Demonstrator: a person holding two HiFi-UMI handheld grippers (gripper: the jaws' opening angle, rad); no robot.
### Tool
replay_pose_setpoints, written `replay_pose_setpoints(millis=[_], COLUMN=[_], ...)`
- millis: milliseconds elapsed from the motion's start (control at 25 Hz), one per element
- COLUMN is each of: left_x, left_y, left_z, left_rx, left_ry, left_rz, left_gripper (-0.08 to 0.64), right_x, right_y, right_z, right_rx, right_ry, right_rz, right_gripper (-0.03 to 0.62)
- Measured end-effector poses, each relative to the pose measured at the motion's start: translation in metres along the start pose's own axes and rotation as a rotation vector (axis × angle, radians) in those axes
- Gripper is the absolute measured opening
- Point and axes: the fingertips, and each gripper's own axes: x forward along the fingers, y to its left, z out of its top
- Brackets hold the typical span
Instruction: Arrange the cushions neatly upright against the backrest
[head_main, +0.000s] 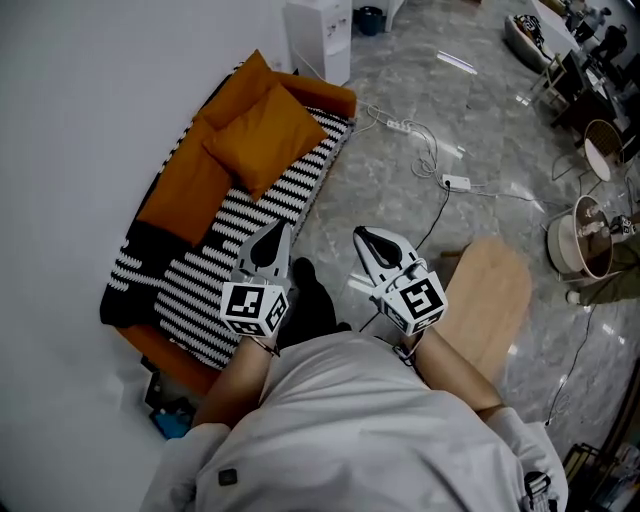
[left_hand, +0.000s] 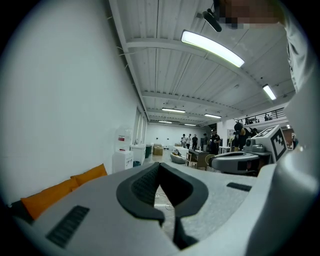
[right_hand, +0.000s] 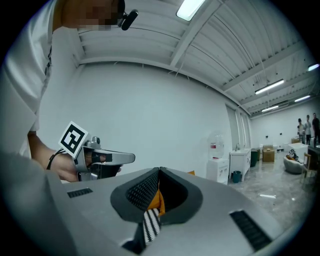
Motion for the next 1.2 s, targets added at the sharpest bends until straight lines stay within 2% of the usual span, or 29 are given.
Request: replay_pose_setpoints(millis=[320, 640, 920, 1200], left_x=[0.066, 0.145, 0.2, 0.227], left_y=[0.042, 0.118, 0.198, 0.277], left_z=[0.006, 0.006, 0.012, 0.021], left_rx=[0.015, -0.001, -0.007, -0.027], left_ry=[0.013, 0.055, 0.075, 0.062], left_rz=[-0.012, -0.026, -0.041, -0.021], left_gripper=[0.009, 0.009, 0.009, 0.009], right_x=[0.05, 0.153, 0.258, 0.342], right_y=[-0.051, -0.103, -0.13, -0.139], right_z=[0.007, 0.012, 0.007, 0.008], right_rx=[-0.036, -0.015, 0.001, -0.009], right_ry=[-0.032, 0.01, 0.025, 0.062], right_rz=[-0.049, -0.065, -0.024, 0.012], right_gripper=[0.026, 0.026, 0.026, 0.026])
